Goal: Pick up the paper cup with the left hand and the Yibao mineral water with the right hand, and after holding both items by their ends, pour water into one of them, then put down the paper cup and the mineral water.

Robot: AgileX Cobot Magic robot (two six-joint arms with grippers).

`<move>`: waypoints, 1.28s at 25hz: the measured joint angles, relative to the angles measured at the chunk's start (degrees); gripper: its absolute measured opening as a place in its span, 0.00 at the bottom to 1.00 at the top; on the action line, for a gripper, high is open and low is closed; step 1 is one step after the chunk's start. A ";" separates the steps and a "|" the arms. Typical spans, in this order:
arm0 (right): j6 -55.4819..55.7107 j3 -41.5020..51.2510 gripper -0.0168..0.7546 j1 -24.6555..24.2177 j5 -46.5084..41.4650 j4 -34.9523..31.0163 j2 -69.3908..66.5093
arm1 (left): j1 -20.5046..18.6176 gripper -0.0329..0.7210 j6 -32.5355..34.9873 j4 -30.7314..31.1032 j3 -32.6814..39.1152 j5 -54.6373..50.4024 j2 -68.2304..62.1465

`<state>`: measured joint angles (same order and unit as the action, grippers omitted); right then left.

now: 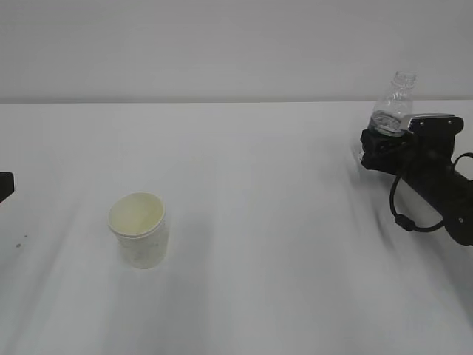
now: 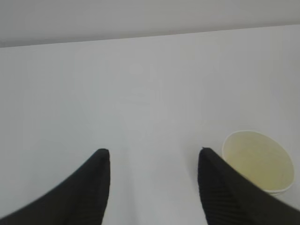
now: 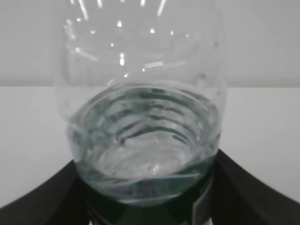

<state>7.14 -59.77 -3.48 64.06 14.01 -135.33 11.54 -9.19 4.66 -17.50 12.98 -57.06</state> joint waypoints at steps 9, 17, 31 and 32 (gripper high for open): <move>-0.58 -0.09 0.64 0.00 0.00 0.91 0.00 | 0.00 0.60 0.00 0.00 0.00 0.00 0.00; -1.04 -0.09 0.60 0.00 -0.10 1.03 0.00 | 0.00 0.60 0.00 0.00 0.00 0.00 0.00; -2.73 0.70 0.60 0.00 -5.72 8.13 3.07 | 0.08 0.60 -0.24 0.00 0.00 0.04 0.00; -2.73 1.22 0.60 0.00 -5.84 8.26 3.62 | 0.19 0.60 -0.32 0.00 0.00 0.04 0.00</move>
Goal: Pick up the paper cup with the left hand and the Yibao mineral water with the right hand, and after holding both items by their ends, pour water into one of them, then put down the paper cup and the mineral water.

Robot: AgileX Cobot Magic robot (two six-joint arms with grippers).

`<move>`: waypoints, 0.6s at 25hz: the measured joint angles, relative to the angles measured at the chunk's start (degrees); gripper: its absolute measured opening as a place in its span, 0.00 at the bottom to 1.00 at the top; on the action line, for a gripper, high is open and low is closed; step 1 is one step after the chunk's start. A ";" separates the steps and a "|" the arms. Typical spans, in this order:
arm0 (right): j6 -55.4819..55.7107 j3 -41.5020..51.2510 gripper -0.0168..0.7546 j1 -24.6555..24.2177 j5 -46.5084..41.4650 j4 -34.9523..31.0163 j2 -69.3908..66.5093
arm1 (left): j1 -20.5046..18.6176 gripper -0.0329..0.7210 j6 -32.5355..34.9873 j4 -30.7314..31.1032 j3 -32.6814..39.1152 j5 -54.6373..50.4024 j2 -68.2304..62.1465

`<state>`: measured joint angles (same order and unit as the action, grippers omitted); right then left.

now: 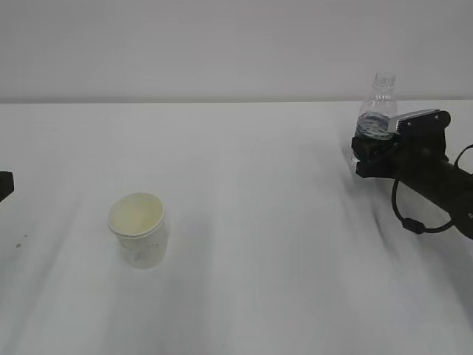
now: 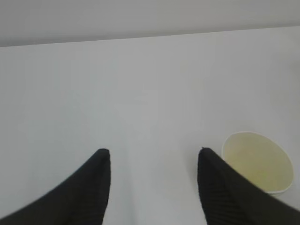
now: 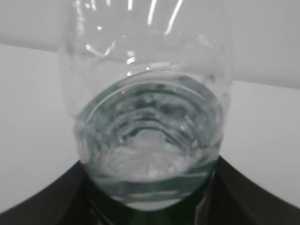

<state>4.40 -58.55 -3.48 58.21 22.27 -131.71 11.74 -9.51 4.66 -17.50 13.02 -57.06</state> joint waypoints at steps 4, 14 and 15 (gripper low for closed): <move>-0.08 2.50 0.60 0.00 -0.70 0.56 1.78 | 1.57 0.60 0.00 0.00 0.00 0.09 -0.92; -0.08 6.71 0.60 0.00 -0.70 0.70 6.70 | 5.43 0.59 -1.68 0.00 0.00 2.78 -3.07; -0.08 7.13 0.60 0.00 -0.70 0.70 7.23 | 5.43 0.59 -1.72 0.00 0.00 2.78 -3.07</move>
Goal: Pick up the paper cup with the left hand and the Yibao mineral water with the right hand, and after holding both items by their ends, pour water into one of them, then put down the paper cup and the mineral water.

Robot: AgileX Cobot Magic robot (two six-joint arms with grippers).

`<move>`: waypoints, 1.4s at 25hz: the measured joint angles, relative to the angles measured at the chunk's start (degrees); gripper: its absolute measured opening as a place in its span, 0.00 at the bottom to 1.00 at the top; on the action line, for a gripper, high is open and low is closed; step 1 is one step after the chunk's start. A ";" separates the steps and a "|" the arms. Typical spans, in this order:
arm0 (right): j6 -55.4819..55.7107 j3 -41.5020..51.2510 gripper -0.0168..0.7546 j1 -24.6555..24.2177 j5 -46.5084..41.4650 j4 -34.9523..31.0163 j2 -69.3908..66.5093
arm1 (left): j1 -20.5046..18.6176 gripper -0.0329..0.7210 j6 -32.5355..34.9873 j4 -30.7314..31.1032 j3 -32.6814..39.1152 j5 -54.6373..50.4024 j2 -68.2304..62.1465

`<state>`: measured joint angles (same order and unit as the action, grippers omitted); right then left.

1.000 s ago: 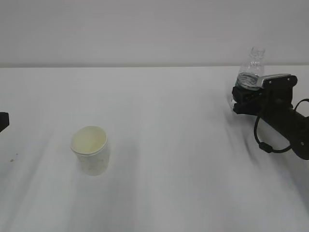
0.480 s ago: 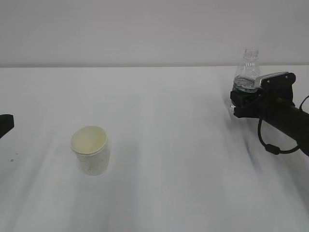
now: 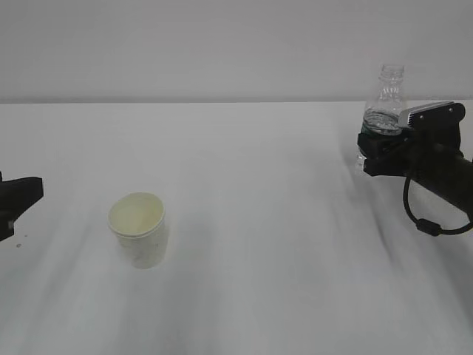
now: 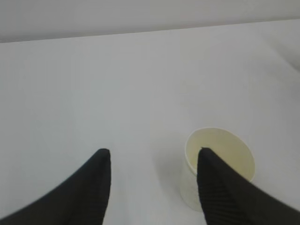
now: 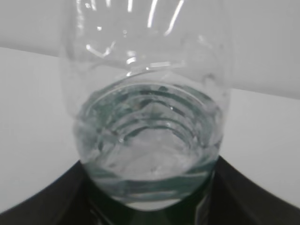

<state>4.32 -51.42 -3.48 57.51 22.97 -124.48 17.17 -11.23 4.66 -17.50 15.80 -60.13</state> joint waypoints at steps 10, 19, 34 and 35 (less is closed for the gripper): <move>0.20 4.41 0.60 0.00 -0.47 0.04 5.66 | 0.00 0.59 -0.22 0.00 0.00 0.62 -0.73; 0.63 8.07 0.60 0.00 -0.93 0.13 10.45 | 0.00 0.59 -0.66 0.05 0.00 9.57 -9.16; 1.48 8.79 0.60 0.00 -1.30 0.18 11.36 | -0.86 0.54 -5.80 13.19 0.00 12.19 -10.86; 1.48 8.79 0.60 0.00 -1.30 0.18 11.36 | -1.65 0.54 -5.80 13.09 0.00 12.19 -10.86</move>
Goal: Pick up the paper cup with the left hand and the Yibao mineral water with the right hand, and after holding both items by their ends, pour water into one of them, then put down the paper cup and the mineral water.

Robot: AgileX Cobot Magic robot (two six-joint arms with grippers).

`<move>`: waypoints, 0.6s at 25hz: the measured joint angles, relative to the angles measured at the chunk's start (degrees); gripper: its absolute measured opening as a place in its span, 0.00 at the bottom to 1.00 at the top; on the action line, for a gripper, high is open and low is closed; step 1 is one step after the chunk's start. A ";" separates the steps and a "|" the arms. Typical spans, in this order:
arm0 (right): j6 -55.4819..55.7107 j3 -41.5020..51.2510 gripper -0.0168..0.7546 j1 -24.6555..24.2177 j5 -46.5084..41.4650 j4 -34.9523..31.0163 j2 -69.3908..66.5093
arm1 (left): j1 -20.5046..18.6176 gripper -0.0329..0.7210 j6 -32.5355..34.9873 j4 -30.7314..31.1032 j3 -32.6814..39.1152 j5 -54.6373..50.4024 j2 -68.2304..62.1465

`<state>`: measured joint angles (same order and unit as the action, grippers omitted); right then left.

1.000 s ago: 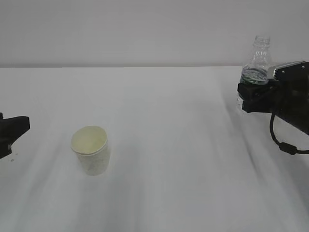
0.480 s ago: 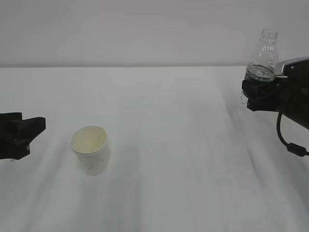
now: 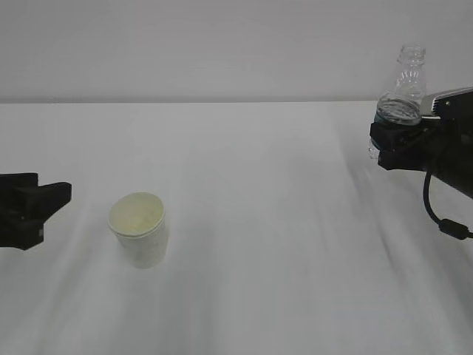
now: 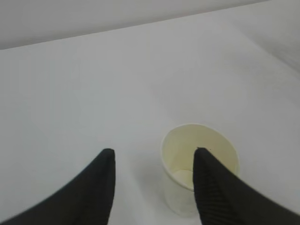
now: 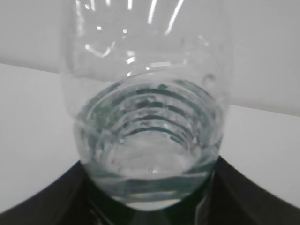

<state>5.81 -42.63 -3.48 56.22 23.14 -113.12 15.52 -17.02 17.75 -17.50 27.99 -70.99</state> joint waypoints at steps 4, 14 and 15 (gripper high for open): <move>0.00 0.00 0.60 0.00 0.00 0.00 0.00 | -5.07 0.54 -0.12 -0.19 0.00 0.00 0.00; 0.03 0.00 0.60 0.00 0.00 0.00 0.00 | -10.06 0.52 -1.96 -2.56 5.68 9.86 -4.07; 0.03 0.00 0.60 0.00 0.00 0.00 0.00 | -10.06 0.52 -2.68 -2.56 6.54 11.64 -4.67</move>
<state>5.84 -42.63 -3.48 56.22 23.14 -113.12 5.46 -19.71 15.19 -10.96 39.63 -75.66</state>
